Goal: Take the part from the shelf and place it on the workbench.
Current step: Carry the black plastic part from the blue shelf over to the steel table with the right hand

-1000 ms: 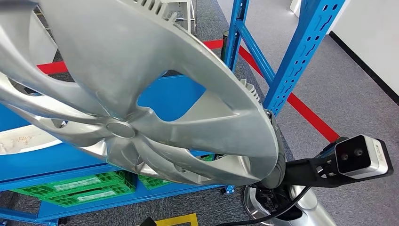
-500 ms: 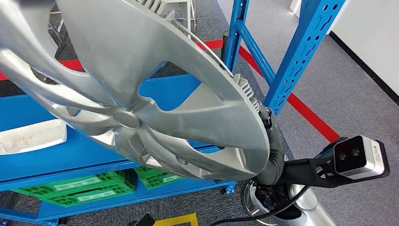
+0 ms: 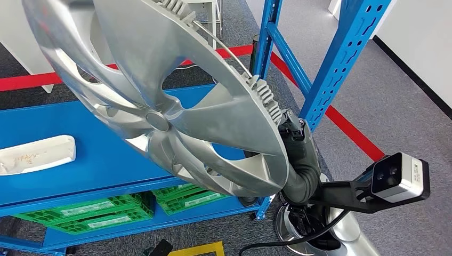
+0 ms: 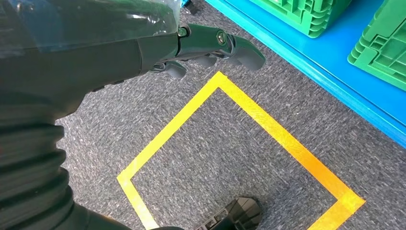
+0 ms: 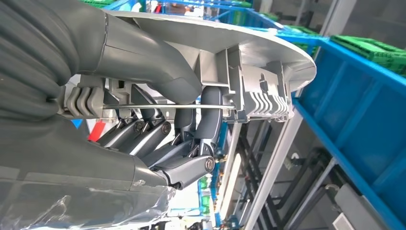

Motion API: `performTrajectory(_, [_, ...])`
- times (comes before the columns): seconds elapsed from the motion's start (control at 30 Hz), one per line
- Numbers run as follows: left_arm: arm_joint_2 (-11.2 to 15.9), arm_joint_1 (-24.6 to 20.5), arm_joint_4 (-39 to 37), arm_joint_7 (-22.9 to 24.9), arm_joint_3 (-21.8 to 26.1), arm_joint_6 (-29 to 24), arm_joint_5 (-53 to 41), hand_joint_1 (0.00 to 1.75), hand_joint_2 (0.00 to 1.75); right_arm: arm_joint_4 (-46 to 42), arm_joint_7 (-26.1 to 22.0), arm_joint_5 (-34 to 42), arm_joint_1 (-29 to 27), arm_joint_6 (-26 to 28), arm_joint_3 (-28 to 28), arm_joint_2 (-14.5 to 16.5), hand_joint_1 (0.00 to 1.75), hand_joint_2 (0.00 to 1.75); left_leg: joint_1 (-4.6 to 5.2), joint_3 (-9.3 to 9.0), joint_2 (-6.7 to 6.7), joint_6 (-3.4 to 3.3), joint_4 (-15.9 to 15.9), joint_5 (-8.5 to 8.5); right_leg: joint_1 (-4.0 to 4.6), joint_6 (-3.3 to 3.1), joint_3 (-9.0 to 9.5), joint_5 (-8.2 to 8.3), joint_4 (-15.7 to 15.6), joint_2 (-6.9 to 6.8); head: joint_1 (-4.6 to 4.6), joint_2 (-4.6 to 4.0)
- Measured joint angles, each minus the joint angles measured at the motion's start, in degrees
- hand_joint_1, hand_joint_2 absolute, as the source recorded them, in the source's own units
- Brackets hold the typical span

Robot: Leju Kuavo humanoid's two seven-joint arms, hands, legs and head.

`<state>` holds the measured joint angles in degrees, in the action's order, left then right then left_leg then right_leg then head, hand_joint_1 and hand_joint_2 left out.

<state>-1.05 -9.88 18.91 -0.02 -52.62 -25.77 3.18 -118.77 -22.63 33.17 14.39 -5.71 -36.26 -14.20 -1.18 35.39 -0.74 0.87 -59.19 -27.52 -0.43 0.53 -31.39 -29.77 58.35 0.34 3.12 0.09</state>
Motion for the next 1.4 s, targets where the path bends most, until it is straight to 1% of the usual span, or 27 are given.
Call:
performTrajectory(1.07, [-0.02,-0.02,-0.16,0.43,0.23,0.9,-0.03,0.0,1.75,-0.02,1.3,-1.2,-0.02,1.99,-0.48,-0.58,1.75,1.75,0.02,0.0,0.0,-0.02,-0.02,-0.01,-0.02,0.01,0.0,0.0,-0.02,0.0,0.01,0.0])
performTrajectory(1.17, [0.01,-0.15,-0.16,0.57,0.23,1.66,-0.14,0.0,1.75,-0.01,1.3,-1.2,0.0,2.1,-0.48,-0.62,1.75,1.75,0.11,0.0,-0.01,-0.07,-0.03,-0.05,-0.11,0.02,0.0,0.01,-0.05,-0.01,0.0,0.0])
performTrajectory(1.27, [0.08,-0.47,-0.18,0.68,0.23,2.58,-0.2,0.0,1.75,0.0,1.35,-1.2,0.02,2.29,-0.48,-0.62,1.75,1.75,0.28,0.0,-0.01,-0.2,-0.07,-0.12,-0.28,0.12,0.0,0.0,-0.05,0.0,-0.01,0.0])
performTrajectory(1.4, [0.13,-0.66,-0.18,0.97,0.23,2.12,-0.1,0.0,1.75,0.0,1.5,-1.2,0.0,2.76,-0.48,-0.63,1.75,1.75,0.66,0.0,-0.01,-0.6,-0.2,-0.32,-0.66,0.53,0.04,-0.06,-0.09,0.01,-0.02,0.0])
